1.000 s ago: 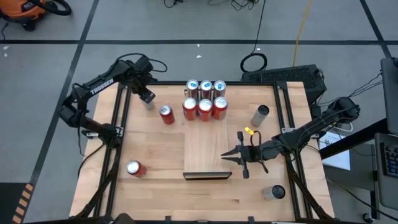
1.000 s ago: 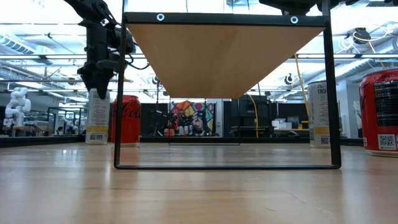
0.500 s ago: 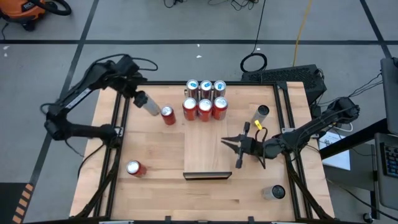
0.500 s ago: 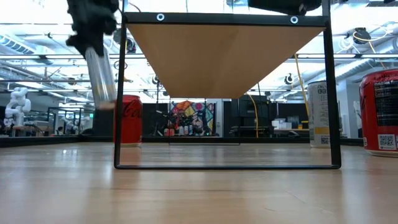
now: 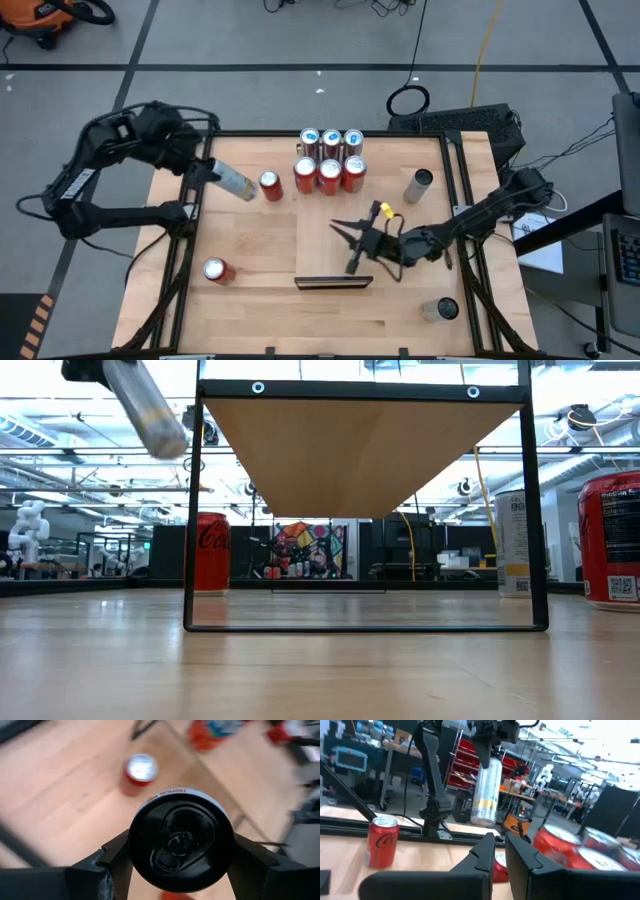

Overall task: Place canned beverage on shelf
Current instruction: Put the top left white yellow soda can on the shelf

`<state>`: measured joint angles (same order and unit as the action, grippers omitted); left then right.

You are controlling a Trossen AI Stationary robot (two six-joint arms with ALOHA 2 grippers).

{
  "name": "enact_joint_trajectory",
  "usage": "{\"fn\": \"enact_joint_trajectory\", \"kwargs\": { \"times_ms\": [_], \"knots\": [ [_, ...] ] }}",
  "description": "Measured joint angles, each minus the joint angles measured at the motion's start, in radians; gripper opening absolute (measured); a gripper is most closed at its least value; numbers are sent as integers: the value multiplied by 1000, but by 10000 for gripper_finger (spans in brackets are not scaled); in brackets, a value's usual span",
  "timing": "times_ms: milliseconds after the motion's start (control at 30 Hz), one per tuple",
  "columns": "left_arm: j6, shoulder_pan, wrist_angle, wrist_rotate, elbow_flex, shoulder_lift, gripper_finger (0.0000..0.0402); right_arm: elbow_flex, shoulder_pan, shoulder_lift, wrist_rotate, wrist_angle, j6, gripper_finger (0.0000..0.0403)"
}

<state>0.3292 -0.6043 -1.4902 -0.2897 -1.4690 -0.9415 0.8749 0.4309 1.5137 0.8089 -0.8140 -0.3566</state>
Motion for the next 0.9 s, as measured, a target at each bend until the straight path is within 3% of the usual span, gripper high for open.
{"fn": "enact_joint_trajectory", "kwargs": {
  "times_ms": [200, 467, 700, 900],
  "knots": [
    [52, 51, 24, -115, -32, 37, 243, 208, 0, 168, 30, 10, -115, 58],
    [134, 127, 116, -165, -32, 62, 243, 535, -9, 391, 181, 125, -271, 190],
    [190, 187, 205, -171, -32, 63, 243, 685, -47, 520, 179, 130, -361, 306],
    [215, 234, 229, -171, -31, 50, 243, 716, -99, 545, 96, 117, -366, 343]
  ]
}}
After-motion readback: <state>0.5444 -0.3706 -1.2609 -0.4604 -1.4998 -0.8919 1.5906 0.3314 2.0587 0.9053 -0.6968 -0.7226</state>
